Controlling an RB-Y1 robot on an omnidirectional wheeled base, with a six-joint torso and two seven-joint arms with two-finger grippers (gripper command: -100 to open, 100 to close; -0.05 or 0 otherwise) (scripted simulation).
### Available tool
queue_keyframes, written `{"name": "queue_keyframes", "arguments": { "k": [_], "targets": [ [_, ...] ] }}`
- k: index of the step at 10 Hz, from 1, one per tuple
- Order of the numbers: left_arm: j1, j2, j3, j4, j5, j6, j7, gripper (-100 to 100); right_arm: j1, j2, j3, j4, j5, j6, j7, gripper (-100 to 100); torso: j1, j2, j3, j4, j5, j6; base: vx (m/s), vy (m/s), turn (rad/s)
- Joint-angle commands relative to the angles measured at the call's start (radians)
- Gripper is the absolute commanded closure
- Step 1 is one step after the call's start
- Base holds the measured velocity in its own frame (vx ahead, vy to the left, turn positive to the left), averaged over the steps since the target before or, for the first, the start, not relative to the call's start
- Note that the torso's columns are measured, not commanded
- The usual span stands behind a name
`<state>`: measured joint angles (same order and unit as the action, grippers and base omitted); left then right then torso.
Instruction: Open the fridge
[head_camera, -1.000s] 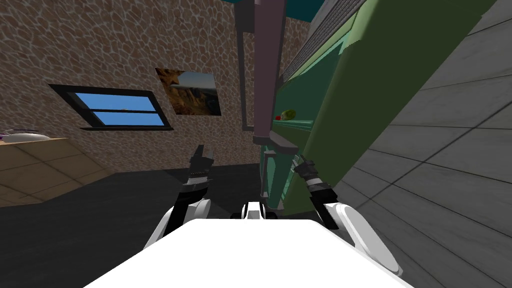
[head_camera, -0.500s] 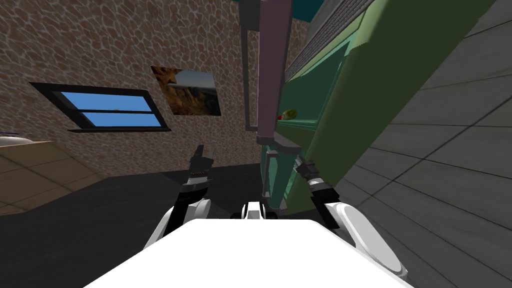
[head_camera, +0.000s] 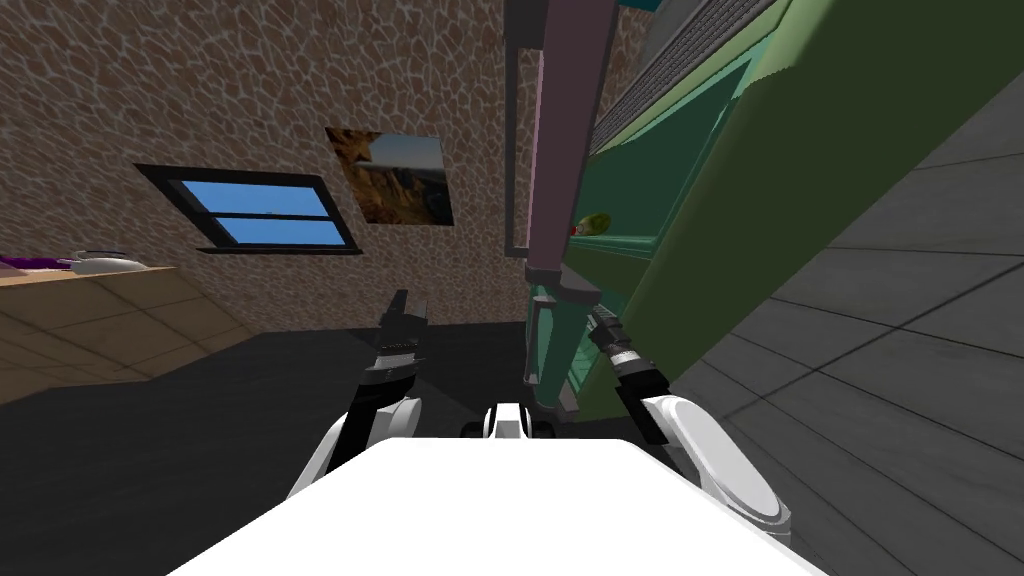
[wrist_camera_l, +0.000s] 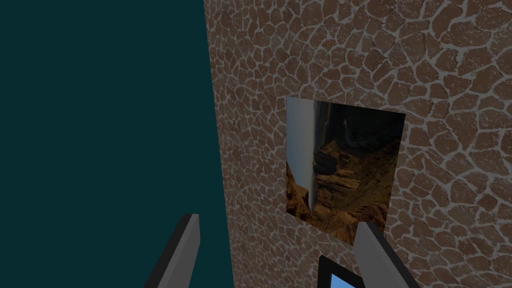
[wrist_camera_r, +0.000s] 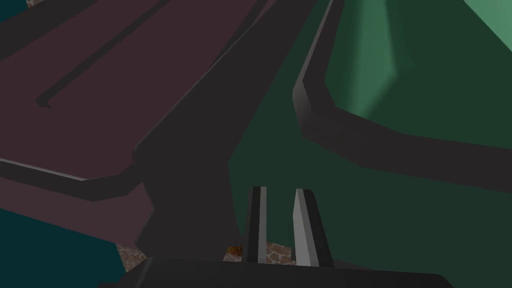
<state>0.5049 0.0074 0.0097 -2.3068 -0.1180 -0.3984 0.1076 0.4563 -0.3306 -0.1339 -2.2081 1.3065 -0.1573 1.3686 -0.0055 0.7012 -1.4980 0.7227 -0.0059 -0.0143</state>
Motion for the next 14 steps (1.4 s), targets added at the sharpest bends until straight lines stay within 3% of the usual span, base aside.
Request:
{"name": "queue_keyframes", "arguments": {
  "k": [1, 5, 6, 8, 9, 14],
  "targets": [
    [0.000, 0.000, 0.000, 0.000, 0.000, 0.000, 0.000, 0, -0.016, -0.045, 0.020, 0.079, 0.002, 0.040, -0.066, -100, -0.003, -0.001, 0.000, -0.001, -0.001, 0.007, -0.002, 0.001, -0.060],
    [0.001, 0.000, 0.000, 0.000, 0.000, 0.000, 0.000, 0, -0.016, -0.045, 0.020, 0.097, 0.002, 0.040, -0.070, -100, -0.008, -0.003, -0.001, -0.006, -0.006, 0.005, 0.012, -0.005, -0.010],
    [0.001, 0.000, 0.000, 0.000, 0.000, 0.000, 0.000, 0, -0.064, -0.080, 0.052, 0.119, 0.011, 0.075, -0.112, -100, -0.007, -0.004, -0.001, -0.007, -0.006, 0.004, -0.156, 0.021, 0.256],
    [0.000, 0.000, 0.000, 0.000, 0.000, 0.000, 0.000, 0, -0.077, -0.135, 0.095, 0.157, 0.011, 0.133, -0.160, -100, -0.005, -0.001, 0.000, -0.006, -0.005, 0.003, -0.147, 0.024, 0.302],
    [0.000, 0.000, 0.000, 0.000, 0.000, 0.000, 0.000, 0, -0.077, -0.148, 0.095, 0.172, 0.011, 0.134, -0.194, -100, -0.008, -0.001, 0.000, -0.004, -0.004, 0.010, -0.007, 0.009, -0.054],
    [0.001, 0.000, 0.000, 0.000, 0.000, 0.000, 0.000, 0, -0.077, -0.148, 0.095, 0.231, 0.011, 0.134, -0.194, -100, -0.013, -0.007, -0.003, -0.009, -0.009, 0.005, 0.006, -0.001, -0.014]
  ]
}}
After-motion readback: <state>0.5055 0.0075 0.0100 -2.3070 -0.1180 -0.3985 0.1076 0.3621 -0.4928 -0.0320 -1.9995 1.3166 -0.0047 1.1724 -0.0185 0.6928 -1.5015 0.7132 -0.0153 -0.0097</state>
